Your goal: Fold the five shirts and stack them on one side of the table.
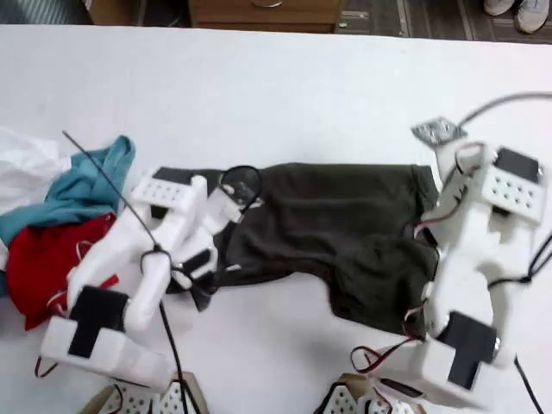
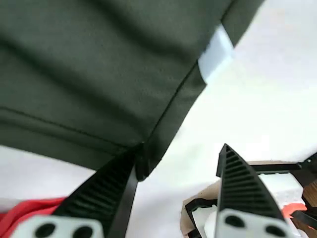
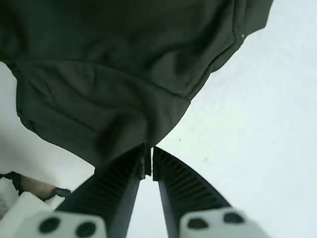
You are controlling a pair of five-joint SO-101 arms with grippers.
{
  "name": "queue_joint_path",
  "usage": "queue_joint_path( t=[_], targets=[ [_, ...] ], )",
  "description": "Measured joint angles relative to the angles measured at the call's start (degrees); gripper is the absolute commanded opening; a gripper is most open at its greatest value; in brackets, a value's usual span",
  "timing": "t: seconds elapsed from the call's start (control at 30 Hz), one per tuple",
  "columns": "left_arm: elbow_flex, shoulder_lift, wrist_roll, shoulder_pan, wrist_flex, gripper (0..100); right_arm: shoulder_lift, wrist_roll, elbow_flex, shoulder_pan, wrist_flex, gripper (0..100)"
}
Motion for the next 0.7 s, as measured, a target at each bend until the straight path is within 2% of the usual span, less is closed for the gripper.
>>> queue_joint_path(
  t=[0.17,0.27,0.4,0.57,0.7],
  targets=[
    [0.0,-5.27,0.0,0.0,2.37,25,-11.08,9.05,15.56,3.25,-7.47,2.0],
    [-2.29,-7.03,0.0,0.0,4.75,25,-17.93,11.43,23.65,3.34,-9.58,2.0],
    [-8.35,-7.38,0.0,-0.09,6.33,25,-26.2,11.43,30.68,0.26,-10.55,2.0],
    [-11.16,-7.21,0.0,-0.09,4.13,25,-32.62,6.33,39.65,-6.24,-12.22,2.0],
    [-11.43,-1.41,0.0,-0.26,3.43,25,-35.43,5.19,46.51,-6.51,-16.79,2.0]
  ],
)
